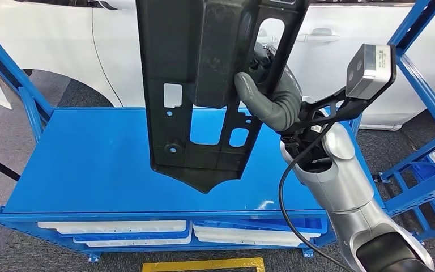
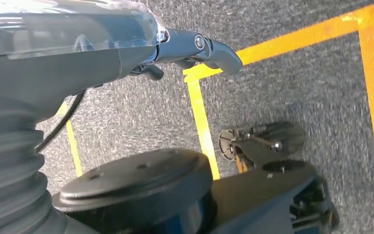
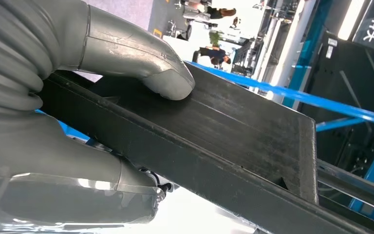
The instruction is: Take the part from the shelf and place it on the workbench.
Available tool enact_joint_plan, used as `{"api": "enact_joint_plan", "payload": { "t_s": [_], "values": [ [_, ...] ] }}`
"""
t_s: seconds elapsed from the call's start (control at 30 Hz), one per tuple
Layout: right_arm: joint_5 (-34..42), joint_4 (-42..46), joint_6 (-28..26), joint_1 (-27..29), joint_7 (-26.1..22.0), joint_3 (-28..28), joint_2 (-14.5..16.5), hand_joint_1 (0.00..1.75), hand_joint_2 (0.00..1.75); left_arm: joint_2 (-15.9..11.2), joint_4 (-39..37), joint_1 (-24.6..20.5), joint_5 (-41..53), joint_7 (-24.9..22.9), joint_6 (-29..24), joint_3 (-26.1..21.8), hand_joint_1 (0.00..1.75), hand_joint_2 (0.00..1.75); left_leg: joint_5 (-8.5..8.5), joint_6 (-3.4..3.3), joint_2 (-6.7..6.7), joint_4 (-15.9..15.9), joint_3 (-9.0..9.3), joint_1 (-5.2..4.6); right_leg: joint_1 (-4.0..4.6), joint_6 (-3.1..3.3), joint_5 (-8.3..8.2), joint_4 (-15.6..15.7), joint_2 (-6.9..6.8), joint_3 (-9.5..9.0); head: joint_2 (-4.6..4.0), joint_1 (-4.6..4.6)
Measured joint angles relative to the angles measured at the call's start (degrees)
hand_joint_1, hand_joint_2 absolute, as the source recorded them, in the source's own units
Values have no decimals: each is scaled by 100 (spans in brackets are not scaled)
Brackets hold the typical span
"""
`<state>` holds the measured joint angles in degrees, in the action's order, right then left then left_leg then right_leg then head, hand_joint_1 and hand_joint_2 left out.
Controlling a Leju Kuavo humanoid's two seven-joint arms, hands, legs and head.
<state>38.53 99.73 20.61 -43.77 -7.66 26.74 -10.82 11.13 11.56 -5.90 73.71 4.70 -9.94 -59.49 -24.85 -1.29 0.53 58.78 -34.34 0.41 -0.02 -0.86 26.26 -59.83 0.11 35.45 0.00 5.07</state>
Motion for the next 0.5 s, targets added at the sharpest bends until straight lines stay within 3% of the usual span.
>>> {"api": "enact_joint_plan", "payload": {
  "t_s": [0.03, 0.1, 0.17, 0.2, 0.23, 0.3, 0.33, 0.37, 0.43, 0.5],
  "values": [
    [0, 0, -1, -5, -6, -4, -2, 175, 175, 2, 0, -5, -3, 0, 13, 1, 0, 175, 25, -36, -6, -16, -15, 11, -12, -32, 171, -200, 0, 74, 0, 0],
    [0, 0, -3, -4, -12, -9, -8, 175, 175, 2, 1, -17, -5, 0, 37, 1, 0, 175, 69, -74, -16, -18, -70, 10, -38, -88, 623, -908, -1, 332, 0, 0],
    [0, -1, -4, 9, -16, -11, -19, 175, 175, 2, 0, -17, -5, 0, 54, 0, 0, 175, 124, -79, -21, -16, -144, 6, -60, -119, 846, -1456, -2, 495, 0, 0],
    [0, -1, -2, 11, -17, -12, -27, 175, 175, 3, 0, -16, -5, 0, 57, 0, 0, 175, 155, -74, -21, -14, -182, 6, -68, -123, 796, -1434, -3, 430, 0, 0],
    [0, -2, 1, 7, -19, -15, -36, 175, 175, 3, 0, -15, -5, 0, 59, 0, 0, 175, 186, -65, -18, -13, -216, 6, -74, -117, 660, -1182, -3, 246, 0, 0],
    [1, -5, 5, -28, -23, -25, -46, 175, 175, 7, 1, -17, -5, 1, 58, -1, 0, 175, 250, -27, -8, -13, -271, 1, -63, -76, 380, -334, -1, -292, 0, 0],
    [3, -6, 7, -51, -27, -32, -48, 175, 175, 9, 1, -17, -5, 2, 57, -1, 0, 175, 285, 3, -6, -21, -286, -1, -46, -50, 289, -21, 3, -474, 0, -1],
    [4, -8, 7, -76, -31, -37, -49, 175, 175, 11, 1, -18, -5, 2, 57, -1, 0, 175, 320, 37, -5, -29, -297, -2, -26, -26, 252, 168, 7, -569, 0, -1],
    [7, -14, 7, -105, -34, -42, -51, 175, 175, 17, 1, -14, -5, 3, 55, -1, 0, 175, 401, 114, -4, -68, -308, -3, -2, 31, 190, 222, 10, -536, 0, -1],
    [7, -24, 7, -121, -33, -42, -51, 175, 175, 18, 1, -12, -7, 4, 51, -1, 0, 175, 332, 173, 1, -23, -363, 0, -25, 116, 84, 282, -17, -479, 0, -1]
  ]
}}
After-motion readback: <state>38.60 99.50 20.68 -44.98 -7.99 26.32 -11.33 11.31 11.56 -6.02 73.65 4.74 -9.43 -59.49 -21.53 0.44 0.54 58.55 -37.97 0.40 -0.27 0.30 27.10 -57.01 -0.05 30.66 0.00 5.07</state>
